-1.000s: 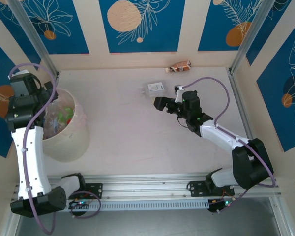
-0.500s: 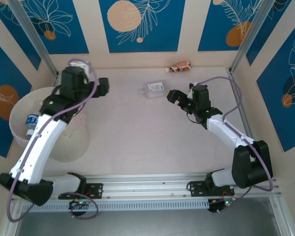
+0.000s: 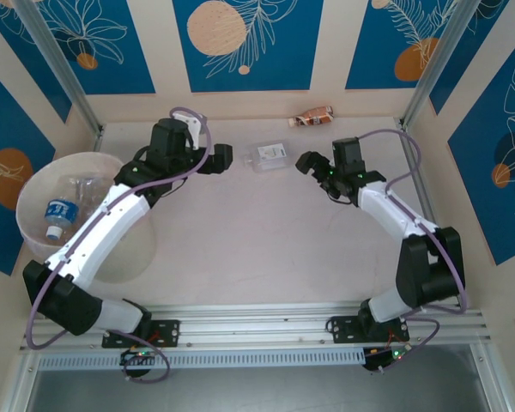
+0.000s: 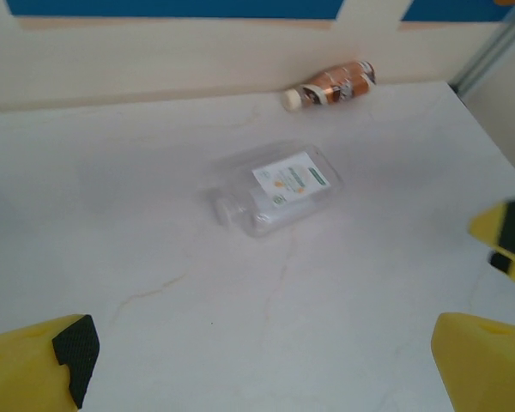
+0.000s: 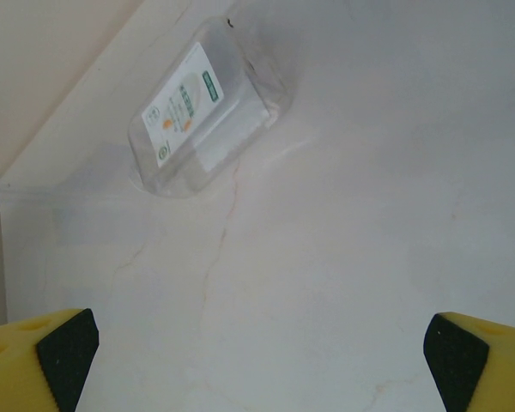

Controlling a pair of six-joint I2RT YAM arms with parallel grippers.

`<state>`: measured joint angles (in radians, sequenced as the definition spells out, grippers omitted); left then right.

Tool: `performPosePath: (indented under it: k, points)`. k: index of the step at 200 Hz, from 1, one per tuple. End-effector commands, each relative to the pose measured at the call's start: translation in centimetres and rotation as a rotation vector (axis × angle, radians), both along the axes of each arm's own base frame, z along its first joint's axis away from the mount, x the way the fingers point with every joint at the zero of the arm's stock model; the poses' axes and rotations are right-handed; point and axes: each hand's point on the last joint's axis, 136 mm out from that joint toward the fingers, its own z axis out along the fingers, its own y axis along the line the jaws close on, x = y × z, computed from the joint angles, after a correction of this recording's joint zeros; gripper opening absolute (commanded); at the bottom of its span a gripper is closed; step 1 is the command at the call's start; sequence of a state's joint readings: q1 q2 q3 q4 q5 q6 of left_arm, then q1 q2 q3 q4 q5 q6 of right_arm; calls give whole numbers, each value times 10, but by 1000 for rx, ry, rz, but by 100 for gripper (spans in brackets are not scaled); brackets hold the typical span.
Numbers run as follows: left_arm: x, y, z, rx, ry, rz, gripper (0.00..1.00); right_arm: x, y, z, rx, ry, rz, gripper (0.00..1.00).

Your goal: Put the plastic bottles in the bin

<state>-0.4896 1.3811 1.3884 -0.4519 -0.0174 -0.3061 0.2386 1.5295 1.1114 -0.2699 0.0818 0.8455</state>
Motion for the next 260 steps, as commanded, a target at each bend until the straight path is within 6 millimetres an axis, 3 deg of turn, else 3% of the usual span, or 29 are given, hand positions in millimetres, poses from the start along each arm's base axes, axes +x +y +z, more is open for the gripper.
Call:
performPosePath:
  k: [1,68,109,151,175,200,234,260]
  points:
    - [-12,-19,15,-91,-34,-93,100,11,4,-14,14,109,-22,100]
    - [-19,-15,-2,-34,-46,-118,100,91,37,-48,-110,230,-22,100]
    - [-20,-11,-6,-1,-95,-133,100,158,48,-53,-262,102,-29,100]
    - [-20,-20,-15,8,-79,-183,100,198,58,-76,-426,51,78,100]
    - [-16,-20,-21,24,-69,-178,100,198,66,-87,-430,61,168,100]
    - [-13,-21,-27,32,-56,-176,100,182,75,-93,-459,88,309,100]
    - [-9,-27,-38,20,-14,-181,100,142,93,-92,-499,109,556,96]
    - [-10,-41,-50,-10,57,-226,100,100,104,-91,-459,121,701,94]
